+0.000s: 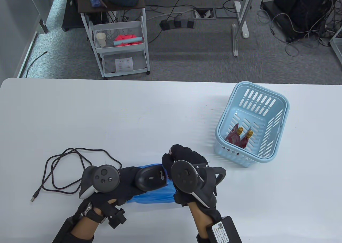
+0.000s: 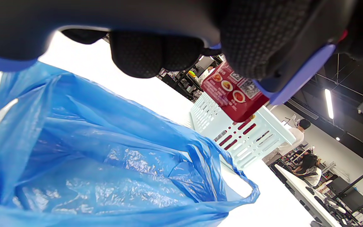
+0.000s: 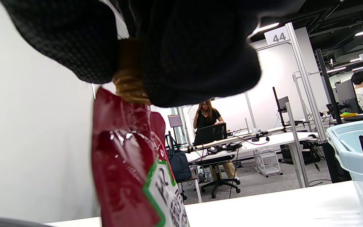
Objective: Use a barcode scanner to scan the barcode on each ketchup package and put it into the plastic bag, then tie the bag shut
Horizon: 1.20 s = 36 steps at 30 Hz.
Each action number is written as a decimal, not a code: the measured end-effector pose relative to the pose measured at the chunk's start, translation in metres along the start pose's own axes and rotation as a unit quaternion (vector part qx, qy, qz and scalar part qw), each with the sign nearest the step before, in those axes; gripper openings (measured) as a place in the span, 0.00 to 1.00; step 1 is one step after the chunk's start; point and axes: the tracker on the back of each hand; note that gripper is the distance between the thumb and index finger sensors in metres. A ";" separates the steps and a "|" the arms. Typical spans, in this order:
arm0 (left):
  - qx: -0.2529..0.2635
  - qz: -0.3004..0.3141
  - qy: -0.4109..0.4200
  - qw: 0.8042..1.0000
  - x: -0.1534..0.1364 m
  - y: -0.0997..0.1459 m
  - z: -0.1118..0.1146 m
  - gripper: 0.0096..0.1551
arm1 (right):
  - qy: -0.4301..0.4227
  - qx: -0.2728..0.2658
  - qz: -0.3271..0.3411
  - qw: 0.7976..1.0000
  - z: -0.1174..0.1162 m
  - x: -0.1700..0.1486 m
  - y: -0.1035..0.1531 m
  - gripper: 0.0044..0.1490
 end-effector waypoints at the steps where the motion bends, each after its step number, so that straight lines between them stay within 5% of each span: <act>1: 0.000 0.000 0.000 1.000 0.000 0.000 0.000 0.28 | 0.000 0.000 0.000 1.000 0.000 0.000 0.000 0.29; 18: 0.034 -0.024 0.024 0.999 -0.012 0.003 -0.015 0.30 | 0.002 0.003 0.006 1.000 -0.004 -0.008 0.013 0.29; 36: 0.041 -0.040 0.027 0.998 -0.017 0.004 -0.021 0.30 | 0.029 0.036 0.000 0.999 -0.049 -0.032 0.034 0.29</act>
Point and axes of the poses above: the tracker on the back of each hand, its own x axis roughly to the thumb side, its own y axis roughly from the fingertips to the wrist, z = x × y, and after that the axes turned 9 degrees about y, right-handed
